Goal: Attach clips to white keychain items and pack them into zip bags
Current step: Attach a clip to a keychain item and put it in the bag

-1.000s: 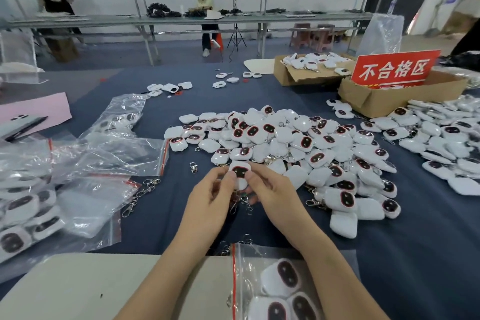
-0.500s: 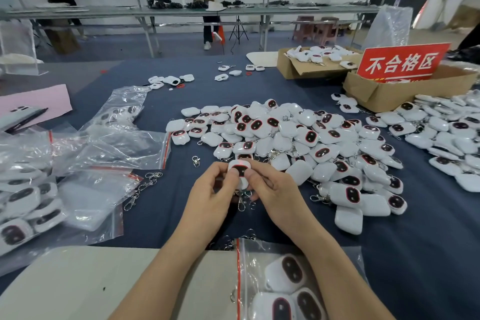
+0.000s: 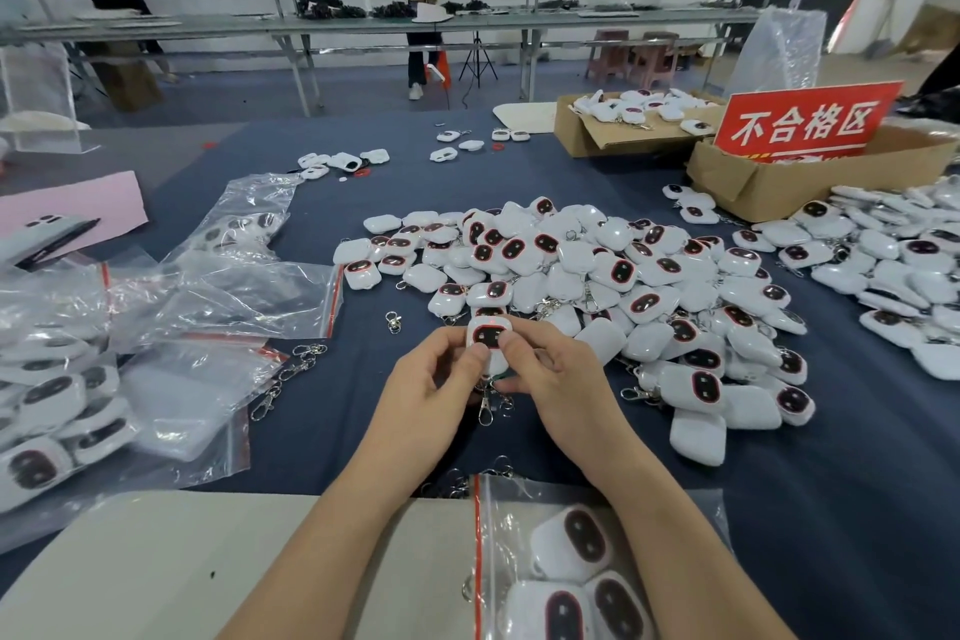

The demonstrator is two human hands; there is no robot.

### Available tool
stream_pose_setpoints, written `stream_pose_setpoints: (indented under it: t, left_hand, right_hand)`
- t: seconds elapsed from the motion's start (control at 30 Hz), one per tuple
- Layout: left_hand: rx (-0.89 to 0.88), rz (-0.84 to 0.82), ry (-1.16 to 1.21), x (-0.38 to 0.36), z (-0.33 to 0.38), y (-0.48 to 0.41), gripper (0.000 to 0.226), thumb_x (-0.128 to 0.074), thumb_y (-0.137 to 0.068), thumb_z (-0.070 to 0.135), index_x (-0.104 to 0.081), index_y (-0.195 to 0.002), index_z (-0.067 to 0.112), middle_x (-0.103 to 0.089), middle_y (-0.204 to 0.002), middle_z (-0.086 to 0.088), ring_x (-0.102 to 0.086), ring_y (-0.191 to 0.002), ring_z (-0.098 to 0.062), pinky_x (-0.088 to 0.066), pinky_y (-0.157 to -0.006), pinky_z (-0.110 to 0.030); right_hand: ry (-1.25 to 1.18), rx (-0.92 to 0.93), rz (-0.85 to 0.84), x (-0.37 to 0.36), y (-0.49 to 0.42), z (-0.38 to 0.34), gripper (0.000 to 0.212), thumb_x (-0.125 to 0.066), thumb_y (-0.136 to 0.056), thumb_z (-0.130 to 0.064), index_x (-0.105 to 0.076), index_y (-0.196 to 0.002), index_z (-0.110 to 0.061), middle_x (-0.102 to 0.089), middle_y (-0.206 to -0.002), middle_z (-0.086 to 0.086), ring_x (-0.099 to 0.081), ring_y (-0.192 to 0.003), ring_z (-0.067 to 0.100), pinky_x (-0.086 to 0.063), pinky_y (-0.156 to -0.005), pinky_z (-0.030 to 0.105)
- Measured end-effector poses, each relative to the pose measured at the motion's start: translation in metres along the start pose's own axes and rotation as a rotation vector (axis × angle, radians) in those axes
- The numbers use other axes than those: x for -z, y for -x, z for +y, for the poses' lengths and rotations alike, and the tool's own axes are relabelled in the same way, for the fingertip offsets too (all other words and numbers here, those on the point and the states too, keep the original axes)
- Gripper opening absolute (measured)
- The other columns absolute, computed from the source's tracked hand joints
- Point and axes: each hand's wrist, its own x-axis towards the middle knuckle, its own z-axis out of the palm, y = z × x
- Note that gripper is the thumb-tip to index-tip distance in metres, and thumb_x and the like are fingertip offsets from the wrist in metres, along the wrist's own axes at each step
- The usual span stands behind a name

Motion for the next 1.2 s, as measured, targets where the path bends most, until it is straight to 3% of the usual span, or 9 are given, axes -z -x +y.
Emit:
stream_pose_setpoints:
  t: [0.17,0.3,0.47,0.63,0.8,0.9,1.0,1.2]
  left_hand:
    - [0.000,-0.020,0.052,-0.0005,-0.0013,-0.0003,0.014,-0.064,-0.099,0.023,-0.071,-0.107,0.031,-0.075,-0.093,0.007,-0.069,-0.086,-0.009,-0.054,-0.082,-0.030]
    - [0.001,-0.017,0.059,-0.0018,-0.0037,-0.0010,0.013,-0.066,-0.098,0.022,-0.070,-0.106,0.031,-0.076,-0.097,0.003,-0.071,-0.093,-0.019,-0.057,-0.085,-0.032]
    - [0.000,-0.008,0.039,-0.0016,-0.0063,-0.0025,0.012,-0.067,-0.097,0.021,-0.070,-0.106,0.029,-0.076,-0.095,0.007,-0.071,-0.087,-0.008,-0.054,-0.078,-0.021]
    - [-0.016,0.001,0.042,-0.0018,-0.0065,-0.0028,0.013,-0.068,-0.096,0.019,-0.070,-0.104,0.030,-0.076,-0.092,0.009,-0.069,-0.082,-0.003,-0.052,-0.074,-0.013]
    - [-0.007,0.006,0.074,-0.0027,-0.0051,-0.0021,0.014,-0.068,-0.096,0.019,-0.072,-0.103,0.030,-0.077,-0.094,0.005,-0.072,-0.090,-0.016,-0.058,-0.082,-0.027]
    - [-0.023,0.015,0.087,-0.0032,-0.0023,-0.0012,0.011,-0.065,-0.098,0.024,-0.073,-0.102,0.032,-0.076,-0.091,0.003,-0.070,-0.082,-0.010,-0.057,-0.076,-0.025]
    - [-0.042,0.026,0.088,-0.0025,-0.0002,-0.0004,0.016,-0.058,-0.103,0.022,-0.072,-0.104,0.030,-0.076,-0.090,0.011,-0.067,-0.075,0.000,-0.052,-0.069,-0.014]
    - [-0.028,0.045,0.088,-0.0022,-0.0029,-0.0029,0.021,-0.060,-0.100,0.011,-0.072,-0.094,0.027,-0.076,-0.084,0.013,-0.065,-0.071,0.002,-0.051,-0.065,-0.013]
  right_hand:
    - [-0.010,-0.010,-0.005,0.0010,-0.0002,0.0013,0.027,-0.053,-0.104,-0.017,-0.072,-0.107,-0.036,-0.072,-0.113,0.003,-0.070,-0.103,0.017,-0.061,-0.085,0.036]
    - [0.006,-0.012,-0.026,0.0020,-0.0008,0.0037,0.025,-0.052,-0.105,-0.018,-0.072,-0.119,-0.023,-0.071,-0.116,0.008,-0.070,-0.106,0.019,-0.060,-0.090,0.042]
    - [0.012,0.015,-0.046,0.0020,-0.0003,0.0040,0.026,-0.053,-0.104,-0.020,-0.071,-0.110,-0.037,-0.071,-0.115,0.009,-0.070,-0.105,0.020,-0.060,-0.090,0.044]
    - [0.029,0.013,-0.051,0.0030,-0.0008,0.0048,0.026,-0.053,-0.104,-0.022,-0.071,-0.112,-0.040,-0.072,-0.113,0.005,-0.070,-0.105,0.019,-0.060,-0.089,0.044]
    - [0.020,0.011,-0.033,0.0034,-0.0017,0.0063,0.027,-0.051,-0.105,-0.018,-0.068,-0.114,-0.037,-0.073,-0.113,0.002,-0.070,-0.103,0.018,-0.061,-0.085,0.037]
    - [-0.032,-0.023,0.009,0.0031,-0.0027,0.0074,0.028,-0.053,-0.104,-0.018,-0.064,-0.125,-0.034,-0.071,-0.106,-0.005,-0.071,-0.099,0.015,-0.061,-0.080,0.030]
    - [-0.074,-0.049,0.043,0.0038,-0.0033,0.0072,0.024,-0.056,-0.102,-0.015,-0.066,-0.117,-0.030,-0.073,-0.102,0.003,-0.072,-0.093,0.018,-0.060,-0.073,0.027]
    - [-0.169,-0.101,0.074,0.0051,-0.0042,0.0058,0.015,-0.060,-0.098,-0.004,-0.069,-0.100,-0.015,-0.077,-0.084,0.000,-0.073,-0.076,0.013,-0.061,-0.068,0.026]
